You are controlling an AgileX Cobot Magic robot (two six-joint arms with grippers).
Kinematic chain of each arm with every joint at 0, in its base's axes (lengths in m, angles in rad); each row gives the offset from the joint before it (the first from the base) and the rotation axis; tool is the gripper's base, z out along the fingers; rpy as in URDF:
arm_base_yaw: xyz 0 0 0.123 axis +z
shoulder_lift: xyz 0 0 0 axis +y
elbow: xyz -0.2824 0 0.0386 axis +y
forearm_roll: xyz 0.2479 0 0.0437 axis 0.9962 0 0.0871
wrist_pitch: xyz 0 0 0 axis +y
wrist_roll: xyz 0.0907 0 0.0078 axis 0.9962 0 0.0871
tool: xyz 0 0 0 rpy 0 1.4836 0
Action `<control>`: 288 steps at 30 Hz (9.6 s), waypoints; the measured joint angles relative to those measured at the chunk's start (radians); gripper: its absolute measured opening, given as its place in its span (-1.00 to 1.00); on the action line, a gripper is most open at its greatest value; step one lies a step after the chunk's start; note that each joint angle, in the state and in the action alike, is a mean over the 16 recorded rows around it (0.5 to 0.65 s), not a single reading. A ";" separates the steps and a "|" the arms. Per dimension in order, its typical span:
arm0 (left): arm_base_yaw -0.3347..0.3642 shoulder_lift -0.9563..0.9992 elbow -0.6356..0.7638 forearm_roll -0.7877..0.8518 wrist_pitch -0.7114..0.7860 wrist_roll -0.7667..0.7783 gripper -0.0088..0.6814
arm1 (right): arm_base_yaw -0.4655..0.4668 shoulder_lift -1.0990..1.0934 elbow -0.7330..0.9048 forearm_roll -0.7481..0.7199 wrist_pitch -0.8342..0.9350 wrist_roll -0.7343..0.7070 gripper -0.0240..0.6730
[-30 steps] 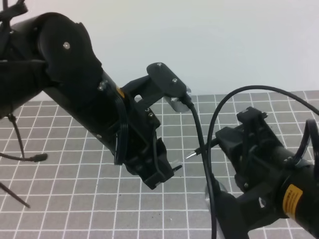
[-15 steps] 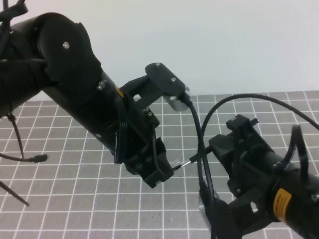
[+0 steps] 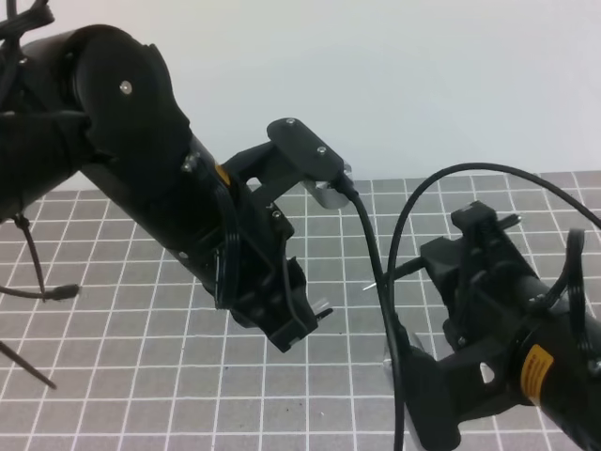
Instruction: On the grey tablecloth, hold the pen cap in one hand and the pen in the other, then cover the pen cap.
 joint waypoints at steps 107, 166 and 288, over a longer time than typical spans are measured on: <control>-0.008 0.074 -0.099 -0.021 0.034 0.018 -0.57 | 0.032 0.039 -0.001 0.018 -0.075 0.021 -0.93; -0.007 -0.495 0.623 0.109 -0.863 -0.464 -0.97 | -0.448 0.386 -0.156 1.435 0.052 0.361 -0.92; 0.553 -1.531 1.451 0.249 -0.917 -0.439 -0.97 | -0.448 -0.688 0.458 0.522 0.137 0.939 -0.93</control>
